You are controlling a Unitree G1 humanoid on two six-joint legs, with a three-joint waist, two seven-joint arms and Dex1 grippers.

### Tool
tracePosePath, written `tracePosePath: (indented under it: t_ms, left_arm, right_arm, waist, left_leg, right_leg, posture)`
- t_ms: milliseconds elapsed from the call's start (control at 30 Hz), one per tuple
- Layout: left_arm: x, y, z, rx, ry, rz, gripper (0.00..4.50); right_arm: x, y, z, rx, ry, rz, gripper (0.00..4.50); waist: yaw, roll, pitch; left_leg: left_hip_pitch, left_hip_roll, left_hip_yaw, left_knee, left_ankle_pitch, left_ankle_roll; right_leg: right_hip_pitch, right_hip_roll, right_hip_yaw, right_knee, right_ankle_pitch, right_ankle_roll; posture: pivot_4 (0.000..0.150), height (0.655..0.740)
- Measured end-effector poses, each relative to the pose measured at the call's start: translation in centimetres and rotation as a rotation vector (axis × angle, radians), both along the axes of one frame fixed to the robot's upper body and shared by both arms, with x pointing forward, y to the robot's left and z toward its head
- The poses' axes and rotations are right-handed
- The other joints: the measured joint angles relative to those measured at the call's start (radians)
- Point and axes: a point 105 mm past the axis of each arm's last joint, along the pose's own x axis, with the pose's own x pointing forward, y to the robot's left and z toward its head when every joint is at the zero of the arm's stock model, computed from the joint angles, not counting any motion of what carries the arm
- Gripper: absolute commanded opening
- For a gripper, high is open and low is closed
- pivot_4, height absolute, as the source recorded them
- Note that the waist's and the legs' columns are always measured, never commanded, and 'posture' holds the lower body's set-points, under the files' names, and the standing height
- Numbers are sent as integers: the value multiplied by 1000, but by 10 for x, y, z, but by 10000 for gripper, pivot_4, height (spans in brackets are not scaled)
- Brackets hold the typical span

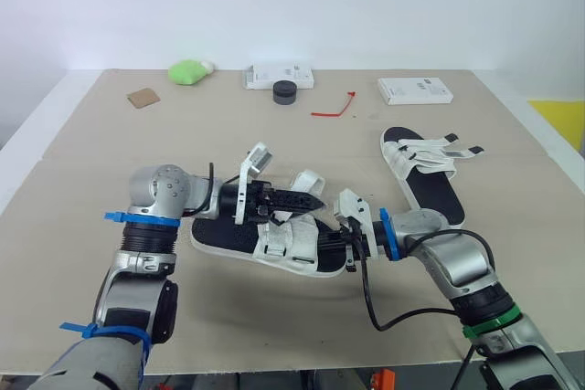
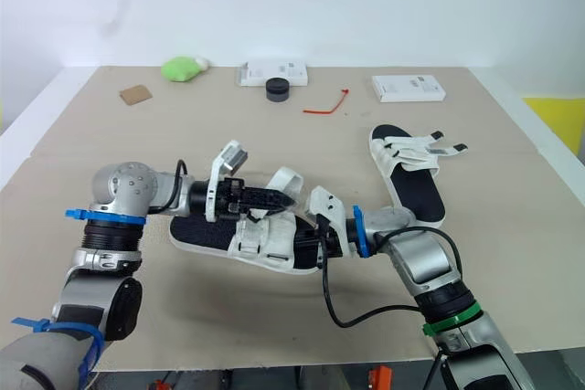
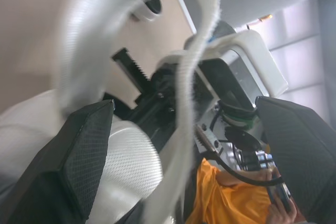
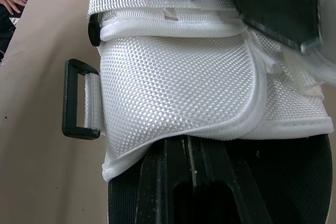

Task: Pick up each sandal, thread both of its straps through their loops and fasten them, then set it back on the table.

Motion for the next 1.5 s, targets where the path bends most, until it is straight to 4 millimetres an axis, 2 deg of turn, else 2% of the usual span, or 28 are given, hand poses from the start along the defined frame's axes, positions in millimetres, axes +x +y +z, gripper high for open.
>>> tracePosePath:
  t_ms: [333, 733, 767, 800, 833, 900, 933, 1000, 1067, 1100, 1133, 1333, 1500]
  left_arm:
    - [-9, 16, 6, 58, -81, -107, 44351]
    - [2, 6, 20, 31, -195, -149, 44351]
    - [1, 7, 20, 30, -195, -156, 39132]
    - [1, 8, 19, 35, -194, -160, 38290]
    - [0, 10, 18, 46, -190, -167, 32439]
    - [-1, 13, 17, 54, -189, -175, 25217]
    - [-2, 14, 16, 59, -186, -182, 19146]
    - [-3, 16, 13, 78, -187, -194, 10098]
    - [-3, 18, 9, 99, -192, -203, 10098]
    - [-3, 18, 8, 105, -198, -207, 2510]
    - [-3, 18, 7, 110, -203, -211, 419]
    - [-4, 14, 7, 103, -201, -221, 419]
    - [-7, 0, 8, 76, -172, -234, 419]
  right_arm:
    - [0, 0, 0, 0, 0, 0, 0]
    - [0, 1, 0, 3, 2, 3, 0]
    - [0, 1, 0, 3, 2, 3, 0]
    - [0, 1, 0, 4, 2, 3, 0]
    - [-1, 1, 0, 4, 2, 3, 0]
    - [-1, 1, 0, 4, 3, 3, 0]
    - [-1, 1, 0, 4, 3, 3, 0]
    - [-1, 1, 0, 4, 3, 3, 0]
    - [-1, 1, 0, 4, 3, 3, 0]
    - [-1, 1, 0, 4, 3, 3, 0]
    - [-1, 1, 0, 4, 3, 3, 0]
    - [-1, 1, 0, 5, 3, 2, 0]
    - [-1, 1, 0, 5, 4, 1, 0]
  waist:
    - [0, 0, 0]
    - [0, 0, 1]
    - [0, 0, 1]
    - [0, 0, 1]
    - [0, 0, 1]
    - [0, 0, 1]
    - [0, 0, 1]
    - [0, 0, 1]
    - [0, 0, 1]
    - [0, 0, 1]
    - [0, 0, 1]
    - [0, 0, 1]
    - [0, 0, 1]
  left_leg:
    - [0, 0, 0, 0, 0, -1]
    - [0, 0, 1, -1, 0, -1]
    - [0, 0, 1, -1, 0, -1]
    - [0, 0, 1, -1, 0, -1]
    - [0, 0, 1, -1, 0, -1]
    - [0, 0, 1, -1, 0, -1]
    - [0, 0, 1, -1, 0, -1]
    - [0, 0, 1, -1, 0, -1]
    - [0, 0, 1, -1, 0, -1]
    - [0, 0, 1, -1, 0, -1]
    - [0, 0, 1, -1, 0, -1]
    - [-1, 0, 1, -1, 0, -1]
    - [-1, 0, 1, -1, 0, -1]
  right_leg:
    - [-1, 0, 0, 0, 0, 0]
    - [-1, 0, 1, 0, 0, -1]
    - [-2, 0, 1, 0, 0, -1]
    - [-2, 0, 1, 0, 0, -1]
    - [-2, 0, 1, 0, 0, -1]
    - [-2, 0, 1, 0, 0, -1]
    - [-2, 0, 1, 0, 0, -1]
    - [-2, 0, 2, 0, 0, -1]
    - [-2, 0, 1, 0, -1, -1]
    - [-2, 0, 1, 0, -1, -1]
    - [-2, 0, 2, 0, -1, -1]
    - [-2, 0, 2, 0, -1, -1]
    - [-2, 0, 2, 0, -1, -1]
  posture:
    - [1500, 7400]
    - [1500, 7400]
    - [1500, 7400]
    - [1500, 7400]
    - [1500, 7400]
    - [1500, 7400]
    - [1500, 7400]
    - [1500, 7400]
    - [1500, 7400]
    - [1500, 7400]
    - [1500, 7400]
    - [1500, 7400]
    - [1500, 7400]
